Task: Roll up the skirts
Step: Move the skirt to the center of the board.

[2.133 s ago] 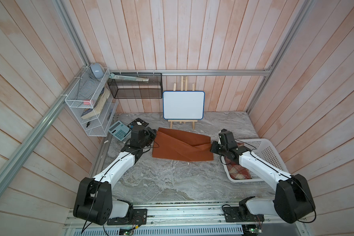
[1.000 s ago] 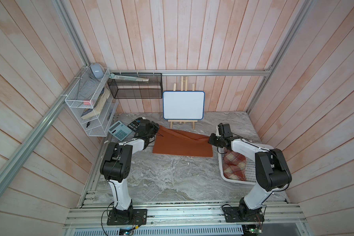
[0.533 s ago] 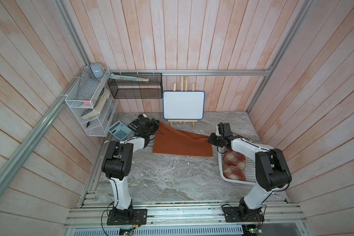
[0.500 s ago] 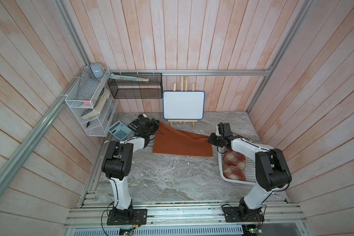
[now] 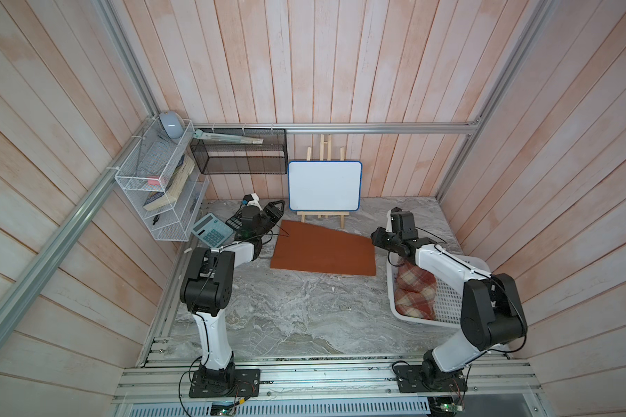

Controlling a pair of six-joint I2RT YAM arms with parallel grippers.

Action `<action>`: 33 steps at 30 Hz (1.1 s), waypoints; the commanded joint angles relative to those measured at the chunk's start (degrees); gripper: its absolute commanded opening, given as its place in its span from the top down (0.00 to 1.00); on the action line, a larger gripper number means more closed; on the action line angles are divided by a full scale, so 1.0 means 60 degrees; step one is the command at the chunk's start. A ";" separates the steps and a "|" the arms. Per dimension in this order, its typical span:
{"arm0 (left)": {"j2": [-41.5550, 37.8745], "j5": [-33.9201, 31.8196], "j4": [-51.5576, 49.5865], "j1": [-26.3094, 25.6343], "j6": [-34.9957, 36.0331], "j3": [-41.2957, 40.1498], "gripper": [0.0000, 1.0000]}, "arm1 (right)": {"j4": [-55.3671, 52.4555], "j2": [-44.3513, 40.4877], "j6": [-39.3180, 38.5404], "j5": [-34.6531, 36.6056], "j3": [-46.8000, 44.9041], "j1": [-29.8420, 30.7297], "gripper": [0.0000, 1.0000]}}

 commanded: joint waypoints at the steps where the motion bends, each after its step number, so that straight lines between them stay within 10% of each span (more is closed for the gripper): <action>1: -0.0786 0.0643 0.0379 0.0005 0.0065 -0.0078 0.46 | -0.0377 -0.0197 -0.0369 0.0321 0.0380 0.0180 0.67; 7: -0.1729 0.1212 0.0833 -0.0431 -0.0465 -0.1456 0.55 | -0.1167 -0.1663 -0.0327 0.1175 -0.0639 0.0963 1.00; 12: -0.1831 0.1275 0.1151 -0.1270 -0.0338 -0.2384 0.98 | -0.2263 -0.3743 0.0482 0.2248 -0.2324 0.1997 1.00; 20: -0.1087 0.1324 0.1003 -0.1612 -0.0526 -0.2590 1.00 | -0.1835 -0.3601 0.2434 0.2249 -0.4178 0.4214 1.00; 33: 0.0161 0.1579 0.0670 -0.1657 -0.0994 -0.2259 1.00 | -0.1860 -0.3665 0.1699 0.2999 -0.5284 0.2679 1.00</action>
